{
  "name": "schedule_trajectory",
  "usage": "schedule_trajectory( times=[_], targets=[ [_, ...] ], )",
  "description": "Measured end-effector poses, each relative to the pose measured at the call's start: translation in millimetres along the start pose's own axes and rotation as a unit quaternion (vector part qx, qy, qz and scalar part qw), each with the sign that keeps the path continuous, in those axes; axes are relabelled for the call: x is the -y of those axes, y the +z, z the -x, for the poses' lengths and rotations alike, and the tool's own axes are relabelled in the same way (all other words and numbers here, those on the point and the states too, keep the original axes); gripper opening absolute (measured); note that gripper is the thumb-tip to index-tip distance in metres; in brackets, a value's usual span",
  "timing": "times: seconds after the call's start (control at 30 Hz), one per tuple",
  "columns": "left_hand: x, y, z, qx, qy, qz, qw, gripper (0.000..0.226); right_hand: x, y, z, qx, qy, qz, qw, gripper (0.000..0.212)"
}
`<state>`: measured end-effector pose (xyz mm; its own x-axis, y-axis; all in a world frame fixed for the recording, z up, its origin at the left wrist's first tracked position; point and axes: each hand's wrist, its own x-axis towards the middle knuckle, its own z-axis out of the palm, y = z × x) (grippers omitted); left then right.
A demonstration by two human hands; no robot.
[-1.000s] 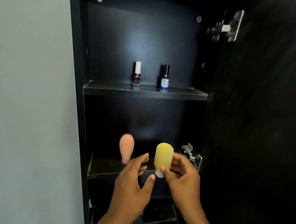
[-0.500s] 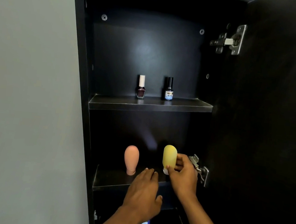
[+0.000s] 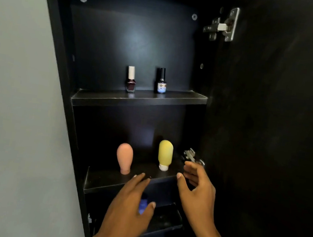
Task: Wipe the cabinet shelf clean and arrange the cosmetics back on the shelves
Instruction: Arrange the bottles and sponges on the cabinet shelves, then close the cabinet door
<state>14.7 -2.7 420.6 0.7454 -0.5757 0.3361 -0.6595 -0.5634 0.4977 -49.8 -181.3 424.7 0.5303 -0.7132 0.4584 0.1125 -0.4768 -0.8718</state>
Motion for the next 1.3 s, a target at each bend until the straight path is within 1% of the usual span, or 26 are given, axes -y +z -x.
schedule_trajectory(
  times=[0.07,0.17,0.33,0.4,0.43,0.5,0.6,0.67,0.7,0.77,0.83,0.93,1.0,1.1,1.13,1.2,1.23,1.27,1.3],
  targets=[
    [3,0,23,-0.002,0.005,0.053,0.999,0.066,5,-23,24,-0.012,0.005,0.005,1.000,0.034],
    [-9,5,47,0.003,0.027,0.122,0.992,0.061,24,-55,62,-0.034,0.001,0.037,0.999,0.034],
    [-62,18,64,0.038,0.091,0.214,0.972,0.055,61,-105,109,-0.058,-0.055,0.086,0.993,0.047],
    [-86,23,74,0.044,0.117,0.242,0.962,0.051,73,-127,124,-0.074,-0.080,0.117,0.987,0.047],
    [-97,25,80,0.042,0.129,0.253,0.958,0.048,79,-139,130,-0.090,-0.097,0.130,0.983,0.045],
    [-120,30,90,0.040,0.145,0.275,0.949,0.045,89,-163,141,-0.131,-0.144,0.144,0.970,0.034],
    [-153,38,102,0.049,0.173,0.293,0.939,0.052,94,-201,154,-0.205,-0.208,0.171,0.941,0.017],
    [-175,43,110,0.052,0.190,0.299,0.934,0.058,91,-224,157,-0.259,-0.211,0.157,0.930,0.013],
    [-186,44,113,0.050,0.196,0.302,0.932,0.061,88,-234,156,-0.284,-0.201,0.140,0.927,0.014],
    [-206,47,119,0.037,0.196,0.309,0.930,0.063,79,-250,151,-0.316,-0.160,0.099,0.930,0.018],
    [-224,54,126,-0.001,0.190,0.314,0.930,0.060,64,-263,143,-0.300,-0.089,0.060,0.948,0.020],
    [-245,71,140,-0.063,0.172,0.335,0.924,0.054,37,-273,136,-0.210,0.008,-0.004,0.978,0.025],
    [-254,85,148,-0.088,0.157,0.339,0.923,0.055,24,-273,136,-0.148,0.055,-0.041,0.987,0.033],
    [-263,104,157,-0.118,0.127,0.332,0.927,0.061,9,-266,139,-0.066,0.120,-0.083,0.987,0.039],
    [-265,107,160,-0.122,0.115,0.333,0.928,0.062,7,-263,141,-0.052,0.135,-0.095,0.985,0.042],
    [-267,110,163,-0.125,0.100,0.332,0.930,0.061,3,-258,144,-0.053,0.161,-0.129,0.977,0.064],
    [-268,110,165,-0.127,0.096,0.329,0.931,0.059,2,-258,144,-0.055,0.159,-0.130,0.977,0.070],
    [-269,110,166,-0.129,0.092,0.325,0.932,0.058,2,-259,142,-0.049,0.141,-0.110,0.983,0.065],
    [-270,110,167,-0.131,0.089,0.322,0.933,0.057,1,-261,141,-0.044,0.129,-0.096,0.986,0.056]
  ],
)
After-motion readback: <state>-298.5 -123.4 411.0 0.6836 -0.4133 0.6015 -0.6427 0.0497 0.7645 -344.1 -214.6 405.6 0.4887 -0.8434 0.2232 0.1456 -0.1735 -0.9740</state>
